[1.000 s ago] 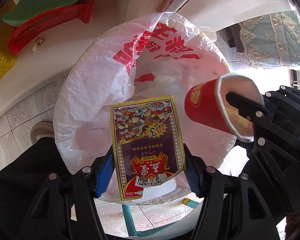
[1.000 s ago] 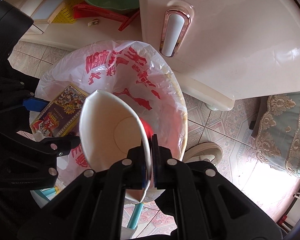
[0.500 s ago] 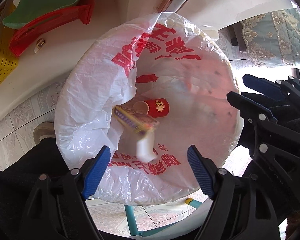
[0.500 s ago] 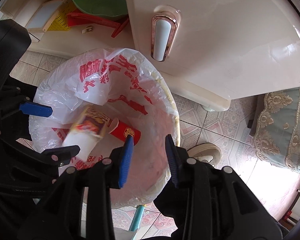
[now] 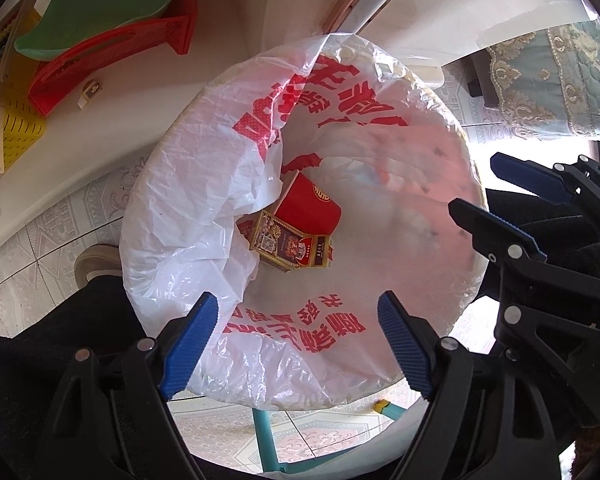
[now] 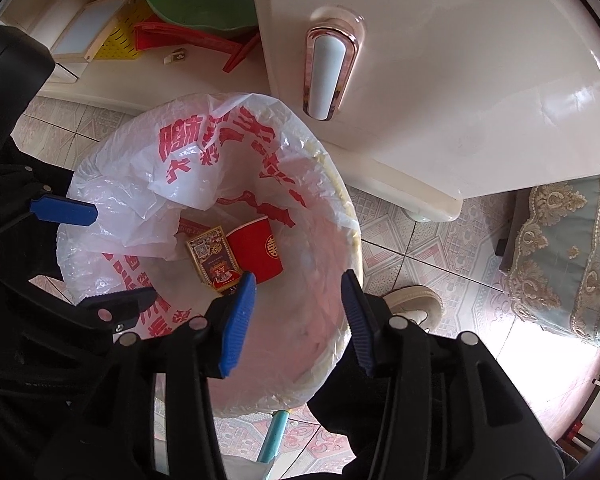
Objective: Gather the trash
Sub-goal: 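Raise both tools back over the table toward the remaining items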
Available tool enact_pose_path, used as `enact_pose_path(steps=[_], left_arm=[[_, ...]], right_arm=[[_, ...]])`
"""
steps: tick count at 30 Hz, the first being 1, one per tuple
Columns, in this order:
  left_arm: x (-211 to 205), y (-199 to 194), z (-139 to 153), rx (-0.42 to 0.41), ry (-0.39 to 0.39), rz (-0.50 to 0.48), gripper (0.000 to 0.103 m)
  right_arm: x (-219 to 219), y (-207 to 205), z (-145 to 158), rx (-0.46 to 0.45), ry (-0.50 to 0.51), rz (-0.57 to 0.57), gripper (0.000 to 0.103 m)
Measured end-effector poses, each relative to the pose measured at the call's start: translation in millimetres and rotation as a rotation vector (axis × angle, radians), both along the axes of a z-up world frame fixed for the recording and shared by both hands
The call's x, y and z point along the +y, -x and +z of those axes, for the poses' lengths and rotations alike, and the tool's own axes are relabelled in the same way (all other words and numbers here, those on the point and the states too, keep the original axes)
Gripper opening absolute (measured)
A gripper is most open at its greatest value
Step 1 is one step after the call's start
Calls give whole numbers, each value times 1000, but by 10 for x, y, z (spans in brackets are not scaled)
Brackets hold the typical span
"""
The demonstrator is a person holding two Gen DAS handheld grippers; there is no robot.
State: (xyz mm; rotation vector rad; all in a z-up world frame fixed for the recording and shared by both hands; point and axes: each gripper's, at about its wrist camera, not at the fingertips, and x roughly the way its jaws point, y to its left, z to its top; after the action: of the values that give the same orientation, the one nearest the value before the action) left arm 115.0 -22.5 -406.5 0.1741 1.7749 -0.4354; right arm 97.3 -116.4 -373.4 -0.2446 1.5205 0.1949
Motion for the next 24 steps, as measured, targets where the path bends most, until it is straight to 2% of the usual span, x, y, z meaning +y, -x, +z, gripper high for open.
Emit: enact_pose_path(steps=[2,5,9,11,15,16,18,20,24], left_arm=[[8,9,19,-9,-16,0,80],[34,73,142,-33,-58,-9,80],[158,198,607,-94,-57,-38,80],[269,229,971,-125,-25,-42,80],[494,74,1912,-238,-6,-33,81],[543,-3,2166,-274,-12,-21,83],[621,-166,2682,-341,4,0,92],[691,-340,3149,-392,20,9,94],[714,-676,3867,-474,-19,28,96]], right_arm=[[-11,7,17,-2,1,-1,50],[-54,40,124,-1,-20,-15,53],[-114,132,617,-60,-103,-16,57],[-122,189,978,-120,-129,13,70],[-172,223,1800,-233,-167,63,77],[-187,214,2016,-268,-166,77,77],[-218,158,2434,-331,-153,108,82],[-260,94,2816,-387,-142,129,91],[-360,-55,3450,-457,-163,144,92]])
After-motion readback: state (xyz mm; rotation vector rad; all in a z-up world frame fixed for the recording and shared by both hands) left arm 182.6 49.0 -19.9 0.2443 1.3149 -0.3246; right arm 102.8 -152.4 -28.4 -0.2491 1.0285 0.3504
